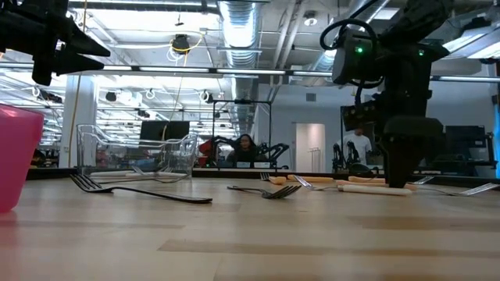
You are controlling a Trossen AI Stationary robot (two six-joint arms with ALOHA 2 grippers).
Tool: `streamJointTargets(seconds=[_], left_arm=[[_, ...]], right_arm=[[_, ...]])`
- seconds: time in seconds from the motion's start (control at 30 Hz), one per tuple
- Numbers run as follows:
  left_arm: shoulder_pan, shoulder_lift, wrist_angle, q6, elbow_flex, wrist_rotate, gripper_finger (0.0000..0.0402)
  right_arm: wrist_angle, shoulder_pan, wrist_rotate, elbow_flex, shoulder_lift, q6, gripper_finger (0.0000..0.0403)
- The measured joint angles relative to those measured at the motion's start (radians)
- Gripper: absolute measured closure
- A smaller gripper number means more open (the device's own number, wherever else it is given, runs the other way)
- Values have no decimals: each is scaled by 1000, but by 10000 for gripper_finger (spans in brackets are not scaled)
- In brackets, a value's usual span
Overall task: Sort silverware by color (type)
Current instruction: Put the orange fork into the yellow bin
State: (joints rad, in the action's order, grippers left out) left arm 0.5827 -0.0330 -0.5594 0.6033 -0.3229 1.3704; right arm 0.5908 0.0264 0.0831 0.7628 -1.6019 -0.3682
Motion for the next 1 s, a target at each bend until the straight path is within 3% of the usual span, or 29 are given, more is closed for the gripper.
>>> streamJointTargets(seconds=[0.47,0.77,1.0], left_arm=[[0,0,0,0,0,3,223],[0,0,0,0,0,3,223],[0,0,-3,0,0,3,223]], right_arm=[[6,-39,-13,-4,7,-22,325],[13,-41,-13,10,5,-39,328],[117,-50,1,87,13,-16,327]])
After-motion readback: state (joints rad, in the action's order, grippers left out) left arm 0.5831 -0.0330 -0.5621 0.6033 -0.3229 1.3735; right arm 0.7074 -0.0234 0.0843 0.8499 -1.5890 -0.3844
